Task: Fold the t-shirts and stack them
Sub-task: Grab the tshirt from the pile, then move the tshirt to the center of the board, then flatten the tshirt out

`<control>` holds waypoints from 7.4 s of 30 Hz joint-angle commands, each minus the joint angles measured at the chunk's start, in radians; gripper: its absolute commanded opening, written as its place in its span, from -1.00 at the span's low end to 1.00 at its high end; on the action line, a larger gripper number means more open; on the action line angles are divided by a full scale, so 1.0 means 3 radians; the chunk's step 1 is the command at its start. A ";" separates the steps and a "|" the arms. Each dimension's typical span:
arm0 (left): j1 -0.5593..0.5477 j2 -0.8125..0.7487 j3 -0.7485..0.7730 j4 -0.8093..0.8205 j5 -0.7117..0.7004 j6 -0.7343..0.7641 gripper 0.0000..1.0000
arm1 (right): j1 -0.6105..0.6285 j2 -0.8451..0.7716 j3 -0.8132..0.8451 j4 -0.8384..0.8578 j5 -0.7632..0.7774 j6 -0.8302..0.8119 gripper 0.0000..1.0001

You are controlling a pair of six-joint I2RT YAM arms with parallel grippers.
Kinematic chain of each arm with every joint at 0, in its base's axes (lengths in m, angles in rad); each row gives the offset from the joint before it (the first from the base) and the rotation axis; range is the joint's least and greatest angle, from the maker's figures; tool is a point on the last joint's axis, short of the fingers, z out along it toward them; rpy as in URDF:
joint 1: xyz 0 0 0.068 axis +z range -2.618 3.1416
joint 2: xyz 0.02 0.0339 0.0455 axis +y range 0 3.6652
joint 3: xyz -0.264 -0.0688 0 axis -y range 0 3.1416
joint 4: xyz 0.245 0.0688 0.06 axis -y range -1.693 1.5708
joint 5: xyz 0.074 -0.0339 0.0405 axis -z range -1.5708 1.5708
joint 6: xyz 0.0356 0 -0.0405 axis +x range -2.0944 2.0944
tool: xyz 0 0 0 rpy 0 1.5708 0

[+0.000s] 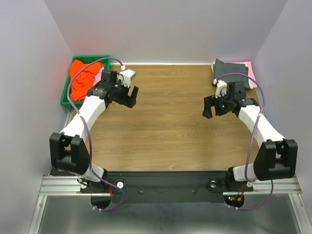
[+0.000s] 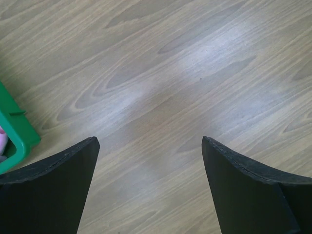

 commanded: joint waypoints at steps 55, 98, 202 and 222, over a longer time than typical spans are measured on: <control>0.1910 0.3243 0.3887 -0.0441 -0.0228 0.0083 -1.00 | -0.0084 0.0828 0.0750 0.0029 0.0509 -0.0143 1.00; 0.0100 0.0604 0.3888 0.2213 0.0775 -0.1062 -1.00 | -0.0176 0.0787 0.1175 0.0019 0.0366 0.0097 1.00; 0.0325 0.2005 0.1759 0.0285 0.0474 -0.0327 0.14 | -0.0161 0.1104 0.1057 -0.1188 -0.0048 -0.0558 -0.99; 0.0325 0.2762 0.2225 0.0208 0.0760 -0.0515 -0.06 | -0.0161 0.1349 0.1287 -0.1244 0.0029 -0.0645 -0.99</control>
